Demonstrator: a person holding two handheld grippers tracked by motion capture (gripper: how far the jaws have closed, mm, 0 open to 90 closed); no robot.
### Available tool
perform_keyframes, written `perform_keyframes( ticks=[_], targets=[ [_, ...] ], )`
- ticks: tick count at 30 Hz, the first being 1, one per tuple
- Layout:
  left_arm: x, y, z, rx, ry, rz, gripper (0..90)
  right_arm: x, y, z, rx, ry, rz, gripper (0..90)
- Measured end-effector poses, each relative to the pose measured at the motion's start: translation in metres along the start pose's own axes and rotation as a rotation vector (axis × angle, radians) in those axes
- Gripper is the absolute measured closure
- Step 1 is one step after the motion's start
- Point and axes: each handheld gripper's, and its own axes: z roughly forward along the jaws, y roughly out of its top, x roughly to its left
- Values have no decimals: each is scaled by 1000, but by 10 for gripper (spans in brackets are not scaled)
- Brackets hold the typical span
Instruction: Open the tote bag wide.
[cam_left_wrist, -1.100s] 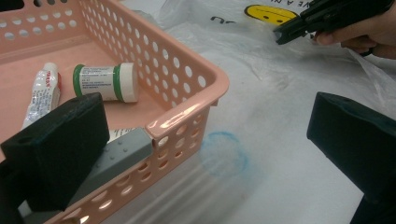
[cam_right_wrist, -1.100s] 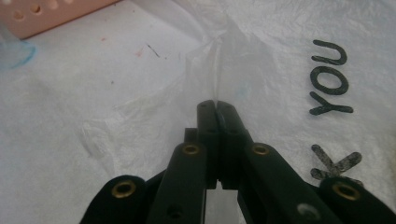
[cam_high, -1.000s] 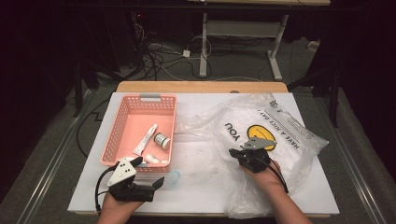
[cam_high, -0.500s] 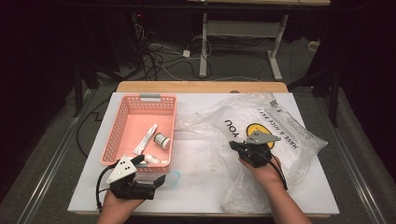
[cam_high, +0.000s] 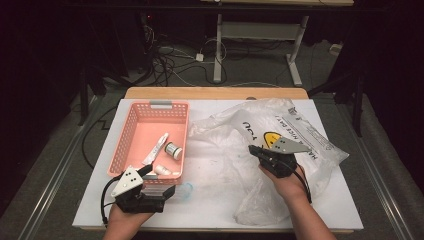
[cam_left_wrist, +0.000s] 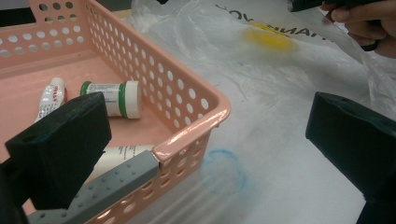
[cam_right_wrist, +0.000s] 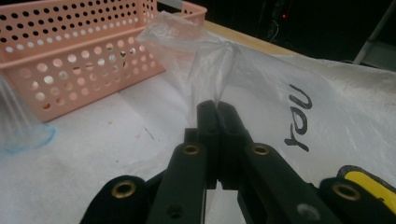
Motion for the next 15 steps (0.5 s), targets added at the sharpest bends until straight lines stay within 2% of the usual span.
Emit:
perform_keyframes(
  ticks=[7, 15],
  targets=[
    [4, -1, -1, 17, 12, -13, 0, 1, 7, -12, -40, -6, -20, 900],
    [7, -1, -3, 5, 17, -23, 0, -2, 16, -26, -88, -19, -24, 900]
  ],
)
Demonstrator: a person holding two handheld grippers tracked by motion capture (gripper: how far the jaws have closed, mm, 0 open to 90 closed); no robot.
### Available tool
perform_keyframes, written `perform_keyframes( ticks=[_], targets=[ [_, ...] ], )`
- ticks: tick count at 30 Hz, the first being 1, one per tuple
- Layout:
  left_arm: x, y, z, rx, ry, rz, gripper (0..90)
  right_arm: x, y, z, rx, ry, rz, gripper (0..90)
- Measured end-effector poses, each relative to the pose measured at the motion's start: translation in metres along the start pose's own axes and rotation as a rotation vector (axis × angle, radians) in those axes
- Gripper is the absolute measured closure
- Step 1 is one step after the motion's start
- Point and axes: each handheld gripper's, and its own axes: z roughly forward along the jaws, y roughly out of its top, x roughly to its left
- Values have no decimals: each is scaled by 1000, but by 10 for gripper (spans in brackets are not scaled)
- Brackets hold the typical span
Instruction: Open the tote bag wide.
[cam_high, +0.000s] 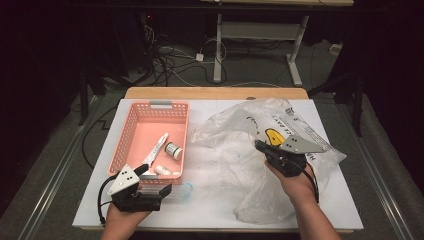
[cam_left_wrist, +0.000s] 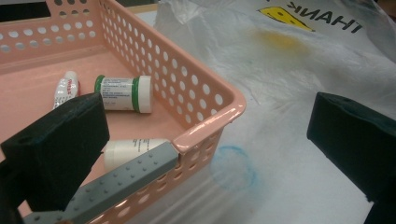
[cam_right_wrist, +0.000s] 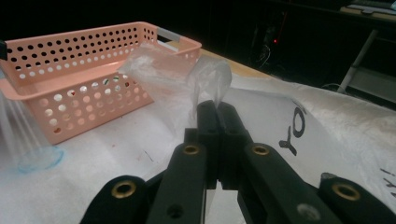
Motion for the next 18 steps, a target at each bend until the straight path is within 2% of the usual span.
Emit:
perform_keyframes(
  ticks=[5, 7, 8, 12, 18],
  targets=[
    [2, 1, -2, -9, 18, -2, 0, -3, 3, -5, -20, -9, 0, 900],
    [4, 2, -4, -10, 24, -4, 0, -4, 2, -6, -21, 3, 14, 900],
    [5, 2, -4, -8, 24, -7, 0, -4, 1, -6, -22, 3, 25, 900],
    [9, 6, -5, 19, 29, -14, 0, -4, 1, -6, -21, -2, 17, 900],
    [19, 21, -10, -28, 50, -57, 0, -3, 2, -5, -22, 1, 13, 900]
  ],
)
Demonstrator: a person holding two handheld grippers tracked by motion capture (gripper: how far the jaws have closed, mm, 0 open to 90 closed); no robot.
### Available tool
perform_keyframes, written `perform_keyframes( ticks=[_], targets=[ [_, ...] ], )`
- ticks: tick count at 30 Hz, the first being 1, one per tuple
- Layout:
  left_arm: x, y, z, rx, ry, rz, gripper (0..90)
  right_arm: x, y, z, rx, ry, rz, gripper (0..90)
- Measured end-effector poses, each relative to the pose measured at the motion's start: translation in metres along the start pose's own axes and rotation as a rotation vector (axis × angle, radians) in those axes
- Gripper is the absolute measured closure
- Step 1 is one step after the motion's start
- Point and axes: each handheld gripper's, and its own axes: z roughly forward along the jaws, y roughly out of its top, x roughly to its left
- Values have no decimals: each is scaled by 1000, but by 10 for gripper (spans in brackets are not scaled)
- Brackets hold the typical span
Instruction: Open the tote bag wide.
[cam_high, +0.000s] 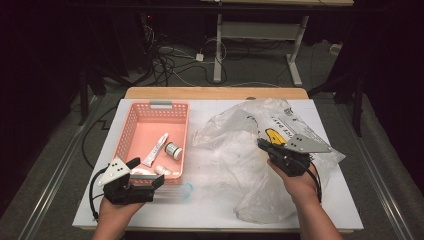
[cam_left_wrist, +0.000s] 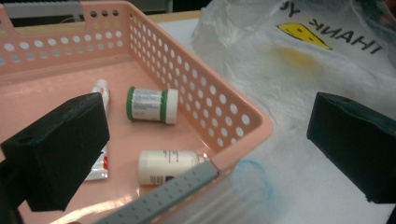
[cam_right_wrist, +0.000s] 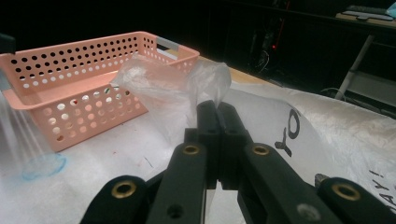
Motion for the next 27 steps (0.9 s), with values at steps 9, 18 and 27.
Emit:
perform_keyframes(
  ticks=[9, 18, 27],
  targets=[
    [15, 27, 14, 14, 15, 22, 0, 2, -1, 0, 2, 1, -2, 900],
    [41, 56, 39, 38, 41, -24, 0, 2, 0, 1, -4, 9, 3, 900],
    [67, 69, 63, 89, 78, -31, 0, 1, 0, 1, -8, 8, 6, 900]
  ],
)
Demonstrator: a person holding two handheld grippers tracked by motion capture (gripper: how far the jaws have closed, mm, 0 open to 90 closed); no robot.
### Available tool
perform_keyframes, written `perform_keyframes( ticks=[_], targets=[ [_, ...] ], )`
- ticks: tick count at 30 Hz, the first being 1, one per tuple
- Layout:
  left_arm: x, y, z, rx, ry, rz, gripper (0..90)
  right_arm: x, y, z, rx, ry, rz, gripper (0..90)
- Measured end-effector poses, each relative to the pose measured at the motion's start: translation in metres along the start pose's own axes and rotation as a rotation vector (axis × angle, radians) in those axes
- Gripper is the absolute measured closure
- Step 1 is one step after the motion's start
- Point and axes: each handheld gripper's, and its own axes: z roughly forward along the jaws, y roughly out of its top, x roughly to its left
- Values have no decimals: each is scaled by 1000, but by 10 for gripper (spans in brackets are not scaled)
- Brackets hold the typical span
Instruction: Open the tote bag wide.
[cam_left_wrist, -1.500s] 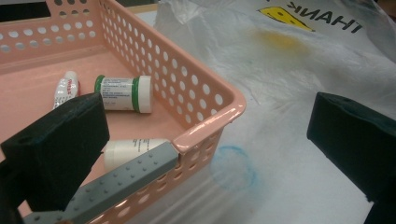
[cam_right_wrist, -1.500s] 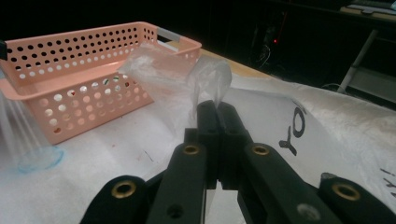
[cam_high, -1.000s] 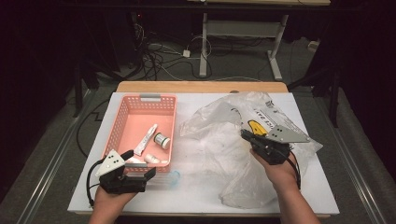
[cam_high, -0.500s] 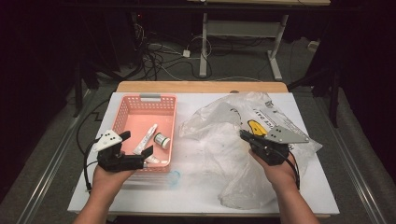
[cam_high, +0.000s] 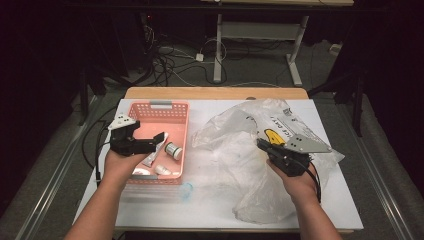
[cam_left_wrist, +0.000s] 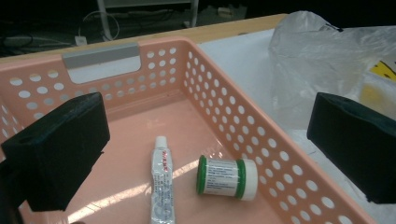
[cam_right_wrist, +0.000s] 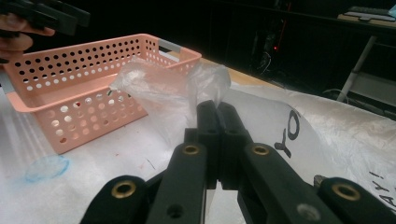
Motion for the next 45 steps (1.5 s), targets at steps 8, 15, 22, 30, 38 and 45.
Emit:
perform_keyframes(
  ticks=[8, 15, 22, 30, 38, 45],
  targets=[
    [15, 7, 22, 94, 20, -29, 0, -1, 0, 0, 0, -2, 9, 900],
    [26, 7, 38, 159, -8, -66, 49, -1, 0, 0, -4, 3, 8, 900],
    [32, 4, 50, 270, 37, -35, 123, -2, 3, -4, -19, 5, 10, 900],
    [41, -1, 61, 363, 23, -84, 182, -2, 2, -4, -16, 7, 8, 900],
    [40, -6, 75, 488, 26, -66, 329, -3, 2, -4, -15, 11, 13, 900],
    [36, -10, 81, 579, 17, -51, 456, -3, 2, -5, -20, 11, 16, 900]
  ],
)
